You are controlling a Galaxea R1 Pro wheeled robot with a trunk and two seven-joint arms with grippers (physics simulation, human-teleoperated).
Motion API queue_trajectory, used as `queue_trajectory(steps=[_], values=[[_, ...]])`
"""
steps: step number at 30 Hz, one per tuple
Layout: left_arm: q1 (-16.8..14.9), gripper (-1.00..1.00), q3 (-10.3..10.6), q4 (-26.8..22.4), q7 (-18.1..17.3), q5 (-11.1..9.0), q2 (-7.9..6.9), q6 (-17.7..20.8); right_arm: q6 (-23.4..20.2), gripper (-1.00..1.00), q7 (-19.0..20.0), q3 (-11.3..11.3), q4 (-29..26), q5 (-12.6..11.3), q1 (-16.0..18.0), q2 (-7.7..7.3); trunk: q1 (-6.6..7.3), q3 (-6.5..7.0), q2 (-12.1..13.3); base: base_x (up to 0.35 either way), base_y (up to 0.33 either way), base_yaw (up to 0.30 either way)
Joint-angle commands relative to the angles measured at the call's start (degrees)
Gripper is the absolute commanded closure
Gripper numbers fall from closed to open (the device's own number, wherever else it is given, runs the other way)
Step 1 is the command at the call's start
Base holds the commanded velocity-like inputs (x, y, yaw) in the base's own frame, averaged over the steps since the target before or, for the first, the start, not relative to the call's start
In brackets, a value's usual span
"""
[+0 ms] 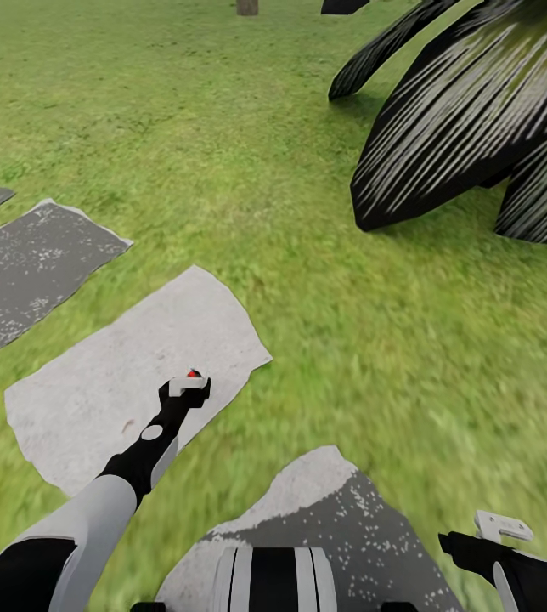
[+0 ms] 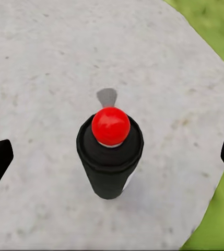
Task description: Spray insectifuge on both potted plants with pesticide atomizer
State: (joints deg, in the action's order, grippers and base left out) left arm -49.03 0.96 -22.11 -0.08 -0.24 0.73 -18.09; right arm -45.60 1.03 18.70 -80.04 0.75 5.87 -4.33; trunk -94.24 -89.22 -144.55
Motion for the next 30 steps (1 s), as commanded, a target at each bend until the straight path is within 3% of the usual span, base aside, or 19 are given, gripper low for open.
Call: queue_trajectory(steps=[1, 10, 14, 30], values=[[-0.02, -1.0, 0.09, 0.05, -0.01, -0.03, -0.02, -0.19, -0.27, -1.0, 0.11, 0.03, -0.06, 0.1, 0.02, 0.01, 0.01, -0.09, -0.01, 0.0, 0.0, 0.0], [-0.04, -1.0, 0.09, 0.05, -0.01, -0.02, -0.01, -0.19, -0.27, -1.0, 0.11, 0.03, -0.11, 0.1, 0.02, 0.01, 0.01, -0.4, -0.01, 0.0, 0.0, 0.0], [-0.04, -1.0, 0.09, 0.05, -0.01, -0.02, -0.02, -0.22, -0.27, -1.0, 0.11, 0.03, -0.08, 0.08, 0.02, -0.01, -0.09, -1.29, -0.07, 0.0, 0.0, 0.0], [-0.02, -1.0, 0.09, 0.05, -0.01, -0.02, 0.05, -0.27, -0.27, -1.0, 0.11, 0.03, -0.09, 0.06, 0.02, -0.01, -0.09, -1.53, -0.07, 0.045, 0.0, 0.0]])
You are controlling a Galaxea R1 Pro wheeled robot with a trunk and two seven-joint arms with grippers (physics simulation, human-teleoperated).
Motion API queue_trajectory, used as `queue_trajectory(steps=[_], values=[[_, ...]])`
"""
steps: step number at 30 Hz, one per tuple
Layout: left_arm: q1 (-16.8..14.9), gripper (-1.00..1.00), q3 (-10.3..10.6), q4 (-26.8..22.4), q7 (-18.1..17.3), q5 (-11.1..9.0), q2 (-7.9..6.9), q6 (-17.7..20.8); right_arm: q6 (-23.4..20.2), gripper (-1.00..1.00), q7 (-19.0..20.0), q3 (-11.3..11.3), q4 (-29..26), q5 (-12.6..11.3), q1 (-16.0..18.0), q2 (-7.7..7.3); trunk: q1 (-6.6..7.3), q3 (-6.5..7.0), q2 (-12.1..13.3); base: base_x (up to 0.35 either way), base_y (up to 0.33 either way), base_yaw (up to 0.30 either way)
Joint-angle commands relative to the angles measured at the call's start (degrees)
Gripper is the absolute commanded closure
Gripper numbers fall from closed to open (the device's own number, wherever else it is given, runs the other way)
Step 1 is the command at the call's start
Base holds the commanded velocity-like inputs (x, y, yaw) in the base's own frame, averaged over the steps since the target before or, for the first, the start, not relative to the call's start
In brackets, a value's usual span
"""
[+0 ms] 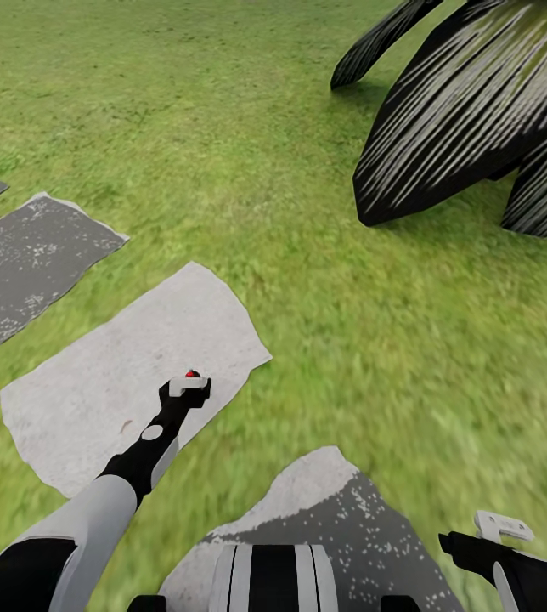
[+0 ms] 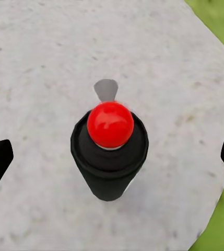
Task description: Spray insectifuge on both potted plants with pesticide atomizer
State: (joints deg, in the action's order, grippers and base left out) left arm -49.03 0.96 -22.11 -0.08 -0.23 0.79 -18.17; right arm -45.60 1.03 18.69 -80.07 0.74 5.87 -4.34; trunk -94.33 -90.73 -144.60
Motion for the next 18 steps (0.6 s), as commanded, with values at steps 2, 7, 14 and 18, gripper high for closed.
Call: queue_trajectory(steps=[2, 7, 14, 18], values=[[-0.04, -1.0, 0.09, 0.05, -0.01, -0.03, -0.02, -0.19, -0.27, -1.0, 0.11, 0.03, -0.06, 0.08, 0.02, -0.01, 0.0, -0.03, -0.01, 0.031, 0.0, 0.0], [-0.04, -1.0, 0.09, 0.05, -0.01, -0.03, -0.01, -0.18, -0.27, -1.0, 0.11, 0.03, -0.07, 0.13, 0.02, -0.03, 0.0, -0.03, -0.01, 0.008, 0.0, 0.0], [-0.04, -1.0, 0.09, 0.05, -0.01, -0.03, -0.01, -0.19, -0.27, -1.0, 0.11, 0.03, -0.03, 0.08, 0.02, -0.03, 0.0, -0.15, -0.01, 0.001, 0.0, 0.0], [-0.05, -1.0, 0.09, 0.05, -0.01, -0.03, 0.0, -0.19, -0.27, -1.0, 0.11, 0.03, -0.04, 0.11, 0.02, -0.01, 0.0, -0.43, -0.01, 0.0, 0.0, 0.0]])
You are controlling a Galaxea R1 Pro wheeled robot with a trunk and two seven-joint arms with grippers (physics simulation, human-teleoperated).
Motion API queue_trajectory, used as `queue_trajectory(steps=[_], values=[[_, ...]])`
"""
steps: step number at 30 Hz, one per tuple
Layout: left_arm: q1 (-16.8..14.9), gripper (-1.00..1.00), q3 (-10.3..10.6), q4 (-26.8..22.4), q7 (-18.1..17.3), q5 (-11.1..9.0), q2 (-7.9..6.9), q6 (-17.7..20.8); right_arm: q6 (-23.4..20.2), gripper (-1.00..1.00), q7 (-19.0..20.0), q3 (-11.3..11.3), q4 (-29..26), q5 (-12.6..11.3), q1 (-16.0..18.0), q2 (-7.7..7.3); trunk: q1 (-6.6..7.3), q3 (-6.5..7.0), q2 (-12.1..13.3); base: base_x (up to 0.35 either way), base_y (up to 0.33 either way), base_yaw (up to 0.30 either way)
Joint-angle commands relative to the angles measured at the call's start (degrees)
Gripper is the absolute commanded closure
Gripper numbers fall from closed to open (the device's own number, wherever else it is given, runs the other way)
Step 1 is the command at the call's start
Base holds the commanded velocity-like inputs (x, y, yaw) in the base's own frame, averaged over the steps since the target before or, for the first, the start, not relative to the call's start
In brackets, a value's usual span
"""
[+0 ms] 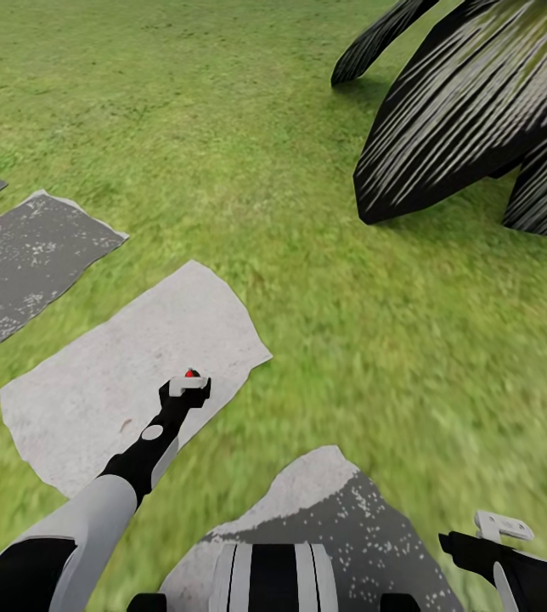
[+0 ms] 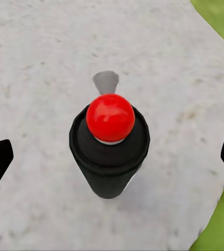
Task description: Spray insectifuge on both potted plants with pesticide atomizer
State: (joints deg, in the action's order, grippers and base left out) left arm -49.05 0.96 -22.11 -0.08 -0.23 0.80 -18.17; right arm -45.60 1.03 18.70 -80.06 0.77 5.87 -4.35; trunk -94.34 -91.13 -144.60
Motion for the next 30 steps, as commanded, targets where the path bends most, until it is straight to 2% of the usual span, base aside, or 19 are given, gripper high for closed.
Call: queue_trajectory(steps=[1, 11, 23, 30], values=[[-0.05, -1.0, 0.09, 0.05, -0.01, -0.03, -0.01, -0.17, -0.27, -1.0, 0.11, 0.03, -0.07, 0.08, 0.02, -0.02, 0.01, -0.09, -0.01, 0.0, 0.0, 0.0], [-0.04, -1.0, 0.09, 0.05, -0.01, -0.03, -0.02, -0.19, -0.27, -1.0, 0.11, 0.03, -0.08, 0.06, 0.02, -0.03, 0.01, -0.2, -0.01, 0.133, 0.0, 0.0], [-0.01, -1.0, 0.09, 0.05, -0.01, -0.03, -0.01, -0.2, -0.27, -1.0, 0.11, 0.03, -0.1, 0.06, 0.02, -0.04, 0.01, -0.21, -0.01, 0.002, 0.0, 0.0], [-0.02, -1.0, 0.09, 0.05, -0.01, -0.03, -0.01, -0.2, -0.27, -1.0, 0.11, 0.03, -0.06, 0.07, 0.02, -0.04, 0.01, -0.21, -0.01, -0.114, 0.0, 0.0]])
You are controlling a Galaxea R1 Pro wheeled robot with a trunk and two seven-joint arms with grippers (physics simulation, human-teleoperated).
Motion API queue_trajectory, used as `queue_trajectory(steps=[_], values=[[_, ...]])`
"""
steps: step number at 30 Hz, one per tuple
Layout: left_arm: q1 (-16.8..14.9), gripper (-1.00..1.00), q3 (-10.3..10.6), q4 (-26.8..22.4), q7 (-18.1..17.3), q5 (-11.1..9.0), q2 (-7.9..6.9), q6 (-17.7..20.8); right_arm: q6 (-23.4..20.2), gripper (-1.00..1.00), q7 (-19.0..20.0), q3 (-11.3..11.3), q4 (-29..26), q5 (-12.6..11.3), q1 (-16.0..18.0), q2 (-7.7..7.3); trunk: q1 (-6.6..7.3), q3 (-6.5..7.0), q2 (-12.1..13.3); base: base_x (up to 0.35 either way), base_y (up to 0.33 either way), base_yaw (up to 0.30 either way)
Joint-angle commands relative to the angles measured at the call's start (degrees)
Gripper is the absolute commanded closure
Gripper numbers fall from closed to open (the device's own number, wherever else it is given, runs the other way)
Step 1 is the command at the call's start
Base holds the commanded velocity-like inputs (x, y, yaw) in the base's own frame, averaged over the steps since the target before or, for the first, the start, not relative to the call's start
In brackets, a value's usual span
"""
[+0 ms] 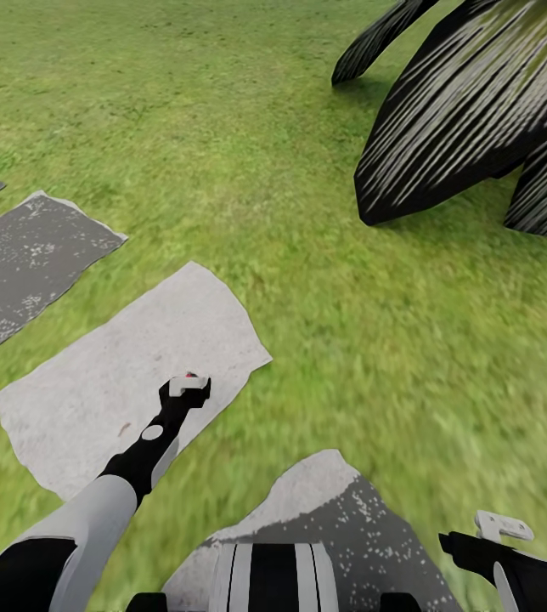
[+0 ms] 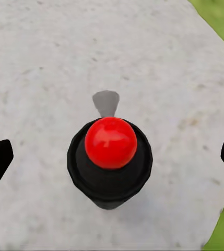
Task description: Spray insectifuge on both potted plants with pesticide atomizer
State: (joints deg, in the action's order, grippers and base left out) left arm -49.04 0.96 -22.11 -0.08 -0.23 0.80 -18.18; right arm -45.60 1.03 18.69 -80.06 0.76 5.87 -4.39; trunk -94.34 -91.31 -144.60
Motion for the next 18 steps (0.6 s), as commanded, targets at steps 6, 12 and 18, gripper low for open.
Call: queue_trajectory(steps=[6, 12, 18], values=[[-0.01, -1.0, 0.09, 0.05, -0.01, -0.03, -0.01, -0.19, -0.27, -1.0, 0.11, 0.03, -0.06, 0.06, 0.02, 0.02, 0.01, -0.03, -0.01, -0.006, 0.0, 0.0], [0.0, -1.0, 0.09, 0.05, -0.01, -0.03, 0.22, -0.19, -0.27, -1.0, 0.11, 0.03, -0.04, 0.09, 0.02, 0.02, 0.01, -0.3, -0.01, 0.0, 0.0, 0.0], [-0.02, -1.0, 0.09, 0.05, -0.01, -0.03, 0.41, -0.19, -0.27, -1.0, 0.11, 0.03, -0.05, 0.08, 0.02, 0.03, 0.01, -0.44, -0.01, 0.0, 0.0, 0.0]])
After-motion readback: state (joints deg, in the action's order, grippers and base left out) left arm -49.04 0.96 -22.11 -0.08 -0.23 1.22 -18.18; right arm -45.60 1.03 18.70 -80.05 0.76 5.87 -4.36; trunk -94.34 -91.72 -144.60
